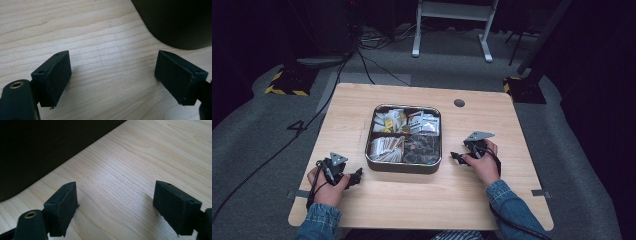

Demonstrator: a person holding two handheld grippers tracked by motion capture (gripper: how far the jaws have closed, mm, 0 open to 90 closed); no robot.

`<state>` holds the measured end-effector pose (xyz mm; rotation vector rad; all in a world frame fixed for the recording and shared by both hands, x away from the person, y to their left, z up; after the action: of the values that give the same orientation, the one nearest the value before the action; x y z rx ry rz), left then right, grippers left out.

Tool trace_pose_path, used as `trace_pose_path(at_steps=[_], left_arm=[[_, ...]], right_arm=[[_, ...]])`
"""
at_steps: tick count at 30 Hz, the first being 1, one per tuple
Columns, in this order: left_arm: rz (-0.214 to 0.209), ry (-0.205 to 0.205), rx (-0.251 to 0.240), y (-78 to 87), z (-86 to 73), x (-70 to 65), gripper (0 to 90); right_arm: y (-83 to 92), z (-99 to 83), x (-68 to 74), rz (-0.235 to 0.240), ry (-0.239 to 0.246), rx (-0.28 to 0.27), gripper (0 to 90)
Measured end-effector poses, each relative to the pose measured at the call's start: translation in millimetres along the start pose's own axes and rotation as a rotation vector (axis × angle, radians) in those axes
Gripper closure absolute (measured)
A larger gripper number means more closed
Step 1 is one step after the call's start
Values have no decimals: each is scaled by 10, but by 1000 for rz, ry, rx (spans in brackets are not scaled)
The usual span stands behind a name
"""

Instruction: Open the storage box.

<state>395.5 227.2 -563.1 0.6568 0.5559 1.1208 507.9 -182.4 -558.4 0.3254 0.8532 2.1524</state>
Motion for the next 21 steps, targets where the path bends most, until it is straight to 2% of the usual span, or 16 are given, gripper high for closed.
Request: trace_pose_path(at_steps=[3, 7, 15, 16, 21], left_arm=[[-2, 1, -1, 0, 0, -4, 144], [-18, -20, -1, -4, 3, -23, 144], [-19, -20, -1, -5, 3, -25, 143], [-22, -22, 0, -6, 4, -27, 144], [-47, -25, -1, -3, 5, -39, 143]], right_arm=[[-1, 0, 0, -1, 1, 0, 202], [-2, 1, 2, -1, 1, -1, 202], [-1, 0, 4, -9, -1, 2, 202], [5, 1, 4, -9, -6, -4, 237], [19, 1, -12, -1, -7, -11, 282]])
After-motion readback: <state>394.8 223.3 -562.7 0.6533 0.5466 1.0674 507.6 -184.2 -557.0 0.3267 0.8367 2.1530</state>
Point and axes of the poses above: each handheld gripper's, and its own axes: y roughly backward along the jaws, z roughly out of its top, x roughly to its left, the point moved 8 cm from there along -y, roughly forward along the jaws, and after that the axes turned 4 degrees about -z, right-handed, at the moved point
